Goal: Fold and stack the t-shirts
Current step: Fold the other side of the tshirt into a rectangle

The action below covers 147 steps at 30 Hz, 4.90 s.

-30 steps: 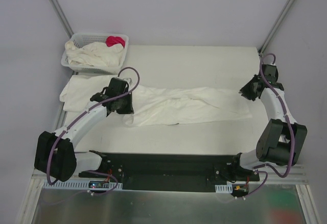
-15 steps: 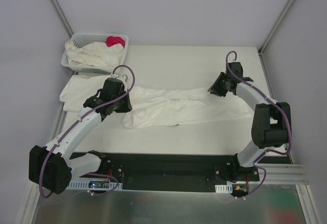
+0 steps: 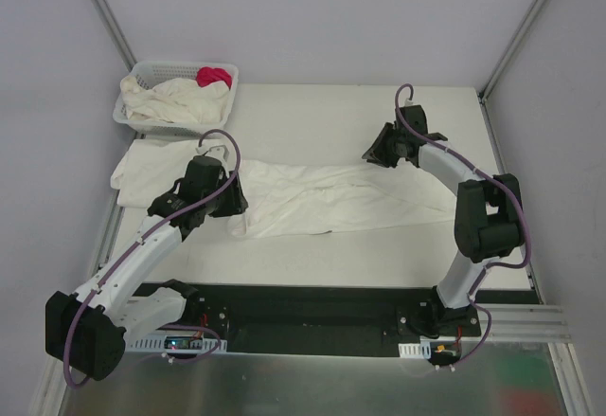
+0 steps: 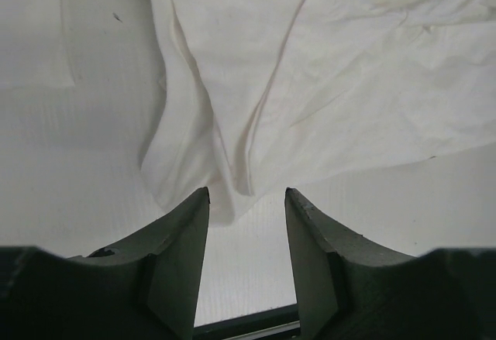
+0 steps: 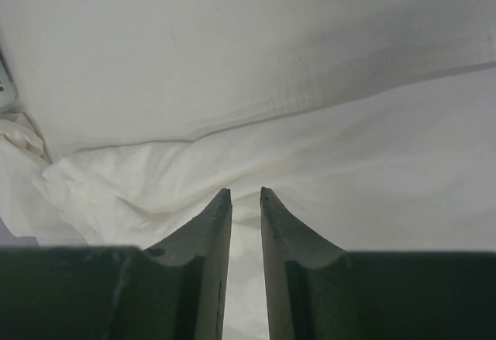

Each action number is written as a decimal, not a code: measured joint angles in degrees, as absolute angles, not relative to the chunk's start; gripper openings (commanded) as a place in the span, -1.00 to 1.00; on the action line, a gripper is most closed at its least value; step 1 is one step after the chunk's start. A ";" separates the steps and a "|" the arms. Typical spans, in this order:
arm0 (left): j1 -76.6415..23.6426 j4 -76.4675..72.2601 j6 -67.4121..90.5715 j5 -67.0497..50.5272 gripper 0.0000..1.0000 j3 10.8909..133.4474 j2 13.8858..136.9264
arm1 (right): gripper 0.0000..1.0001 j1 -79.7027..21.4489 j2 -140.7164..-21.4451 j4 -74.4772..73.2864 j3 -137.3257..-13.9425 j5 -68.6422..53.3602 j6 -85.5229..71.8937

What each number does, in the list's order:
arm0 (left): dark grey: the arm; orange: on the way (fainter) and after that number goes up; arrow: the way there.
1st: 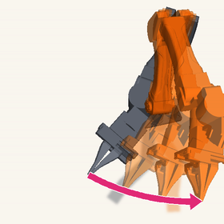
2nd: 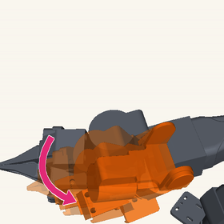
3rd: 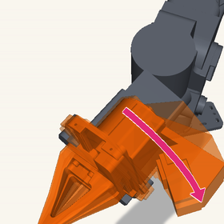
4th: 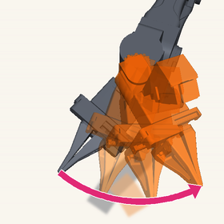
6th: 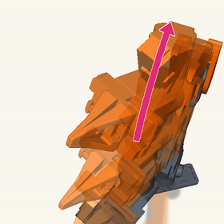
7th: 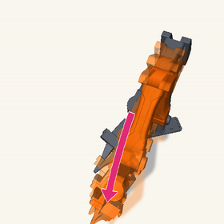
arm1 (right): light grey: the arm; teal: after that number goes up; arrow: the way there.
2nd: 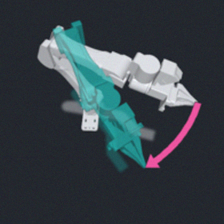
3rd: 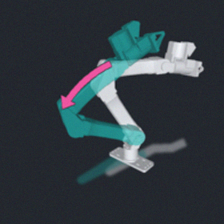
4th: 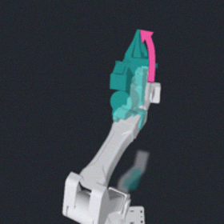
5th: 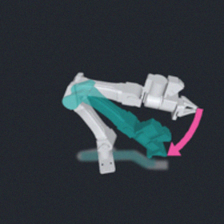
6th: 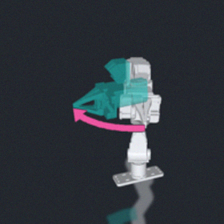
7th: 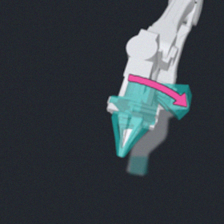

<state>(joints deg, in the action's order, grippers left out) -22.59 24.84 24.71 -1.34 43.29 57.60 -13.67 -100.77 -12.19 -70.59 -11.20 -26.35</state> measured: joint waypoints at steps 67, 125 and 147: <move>-23.09 16.32 27.05 4.73 -0.25 48.42 63.86 | -0.47 -33.01 -109.38 -10.02 -83.53 -13.26 -27.86; -23.66 15.59 27.00 4.51 -0.23 47.92 61.45 | -0.99 -38.83 -122.15 -9.17 -83.96 -18.87 -30.98; -23.66 15.62 26.98 3.55 -0.23 47.72 60.75 | -0.71 -38.89 -107.50 -5.54 -62.02 -18.46 -30.02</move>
<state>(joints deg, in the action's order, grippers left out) -23.66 15.62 26.98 3.55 47.72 60.75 -38.89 -107.50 -5.54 -62.02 -18.46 -30.02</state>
